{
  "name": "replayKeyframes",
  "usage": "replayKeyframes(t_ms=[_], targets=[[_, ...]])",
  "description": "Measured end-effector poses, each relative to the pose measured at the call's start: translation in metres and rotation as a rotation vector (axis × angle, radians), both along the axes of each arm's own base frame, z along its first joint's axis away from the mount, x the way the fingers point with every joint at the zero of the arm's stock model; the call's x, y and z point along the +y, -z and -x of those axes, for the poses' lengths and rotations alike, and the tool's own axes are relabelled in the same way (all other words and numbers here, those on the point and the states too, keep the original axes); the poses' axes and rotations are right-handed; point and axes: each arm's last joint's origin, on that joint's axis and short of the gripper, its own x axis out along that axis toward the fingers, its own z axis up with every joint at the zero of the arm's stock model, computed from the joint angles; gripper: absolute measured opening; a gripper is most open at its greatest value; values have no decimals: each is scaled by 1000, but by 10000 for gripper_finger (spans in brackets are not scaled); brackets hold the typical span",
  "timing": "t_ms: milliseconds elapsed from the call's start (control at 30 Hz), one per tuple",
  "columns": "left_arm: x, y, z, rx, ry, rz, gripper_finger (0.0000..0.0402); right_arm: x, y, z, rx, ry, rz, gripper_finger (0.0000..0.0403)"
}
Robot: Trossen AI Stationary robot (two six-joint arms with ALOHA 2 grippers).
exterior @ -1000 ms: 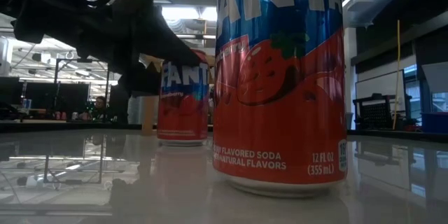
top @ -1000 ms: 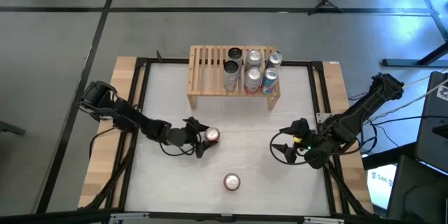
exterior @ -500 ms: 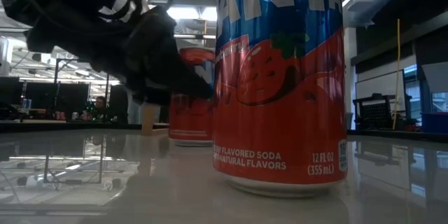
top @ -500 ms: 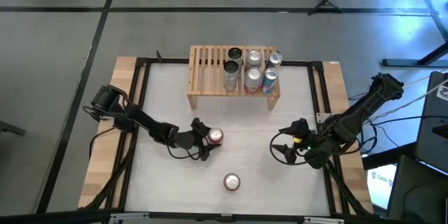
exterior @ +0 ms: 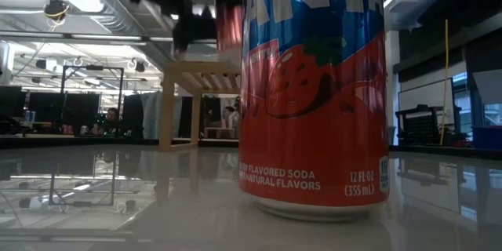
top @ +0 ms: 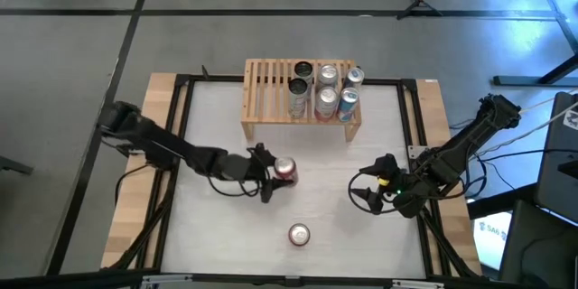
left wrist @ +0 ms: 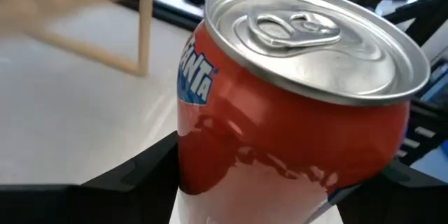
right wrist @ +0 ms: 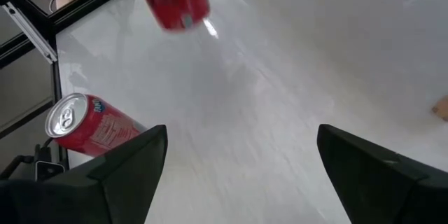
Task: Place canned beverage on shelf
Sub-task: Put the top red soda can on the shelf
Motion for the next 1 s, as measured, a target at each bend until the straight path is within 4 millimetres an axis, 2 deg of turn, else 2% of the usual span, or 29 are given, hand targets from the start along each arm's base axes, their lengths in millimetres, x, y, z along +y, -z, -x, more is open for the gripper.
replayKeyframes(t_ms=[200, 300, 500, 833, 1000], targets=[[23, -69, 18, 62, 15, -67, 278, 0, 0, 0, -2, -8, 22, 360], [41, -94, 27, 102, 31, -62, 278, 0, 0, 0, -6, -3, 27, 360], [81, -131, 38, 167, 11, -159, 278, -1, -1, -1, -32, 25, 53, 360], [154, -136, 52, 184, 27, -169, 277, -1, -3, -2, -71, 57, 30, 360], [188, -127, 54, 217, 10, -200, 277, -1, -4, -2, -90, 88, 22, 360]])
